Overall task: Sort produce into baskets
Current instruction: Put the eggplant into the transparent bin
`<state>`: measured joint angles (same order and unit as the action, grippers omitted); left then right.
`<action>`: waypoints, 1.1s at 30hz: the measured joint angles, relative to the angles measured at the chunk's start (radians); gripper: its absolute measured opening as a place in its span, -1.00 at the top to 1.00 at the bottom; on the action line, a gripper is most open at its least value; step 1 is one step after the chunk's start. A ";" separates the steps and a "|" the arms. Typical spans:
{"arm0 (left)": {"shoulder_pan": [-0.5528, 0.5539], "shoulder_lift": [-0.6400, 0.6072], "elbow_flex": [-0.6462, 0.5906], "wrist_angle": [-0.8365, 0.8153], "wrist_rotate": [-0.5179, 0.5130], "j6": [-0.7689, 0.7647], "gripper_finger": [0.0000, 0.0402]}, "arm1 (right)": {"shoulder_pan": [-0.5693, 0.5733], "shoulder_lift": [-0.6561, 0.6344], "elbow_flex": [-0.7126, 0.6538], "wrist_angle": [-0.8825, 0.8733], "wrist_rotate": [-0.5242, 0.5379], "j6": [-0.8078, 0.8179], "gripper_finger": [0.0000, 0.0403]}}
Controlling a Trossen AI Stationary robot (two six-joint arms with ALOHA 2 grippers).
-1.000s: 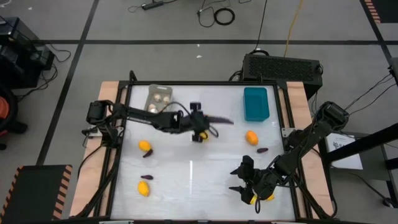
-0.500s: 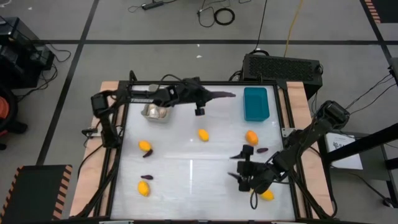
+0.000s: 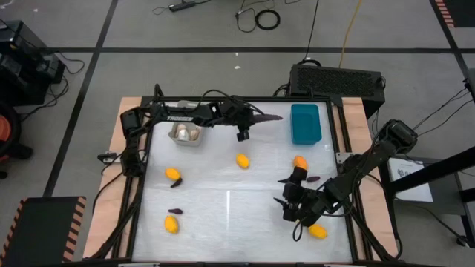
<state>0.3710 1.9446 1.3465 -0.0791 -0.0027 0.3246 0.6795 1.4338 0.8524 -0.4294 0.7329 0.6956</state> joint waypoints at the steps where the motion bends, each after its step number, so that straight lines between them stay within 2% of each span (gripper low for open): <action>1: -0.003 0.000 0.007 -0.032 0.000 -0.004 0.09 | -0.001 0.000 0.000 0.030 -0.015 0.000 -0.48; 9: -0.006 0.000 0.011 -0.111 -0.034 -0.080 -0.15 | -0.004 0.000 0.000 0.191 -0.215 0.001 -0.48; 16: -0.018 -0.002 0.016 -0.132 -0.035 -0.080 -0.16 | -0.004 0.000 0.000 0.187 -0.216 0.000 -0.48; 20: -0.026 -0.015 0.077 -0.191 -0.035 -0.081 -0.16 | -0.004 0.000 0.000 0.182 -0.217 -0.001 -0.48; 24: -0.049 -0.037 0.181 -0.352 -0.034 -0.082 -0.16 | -0.004 0.000 0.001 0.168 -0.213 -0.005 -0.48; 28: -0.084 -0.065 0.296 -0.588 -0.031 -0.089 -0.16 | -0.004 0.000 0.001 0.169 -0.211 0.000 -0.48; 33: -0.144 -0.105 0.381 -0.876 -0.026 -0.251 -0.16 | -0.004 0.000 0.001 0.169 -0.210 0.051 -0.48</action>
<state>0.2266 1.8396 1.7272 -0.9550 -0.0287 0.0735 0.6750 1.4342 0.8532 -0.2608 0.5227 0.7469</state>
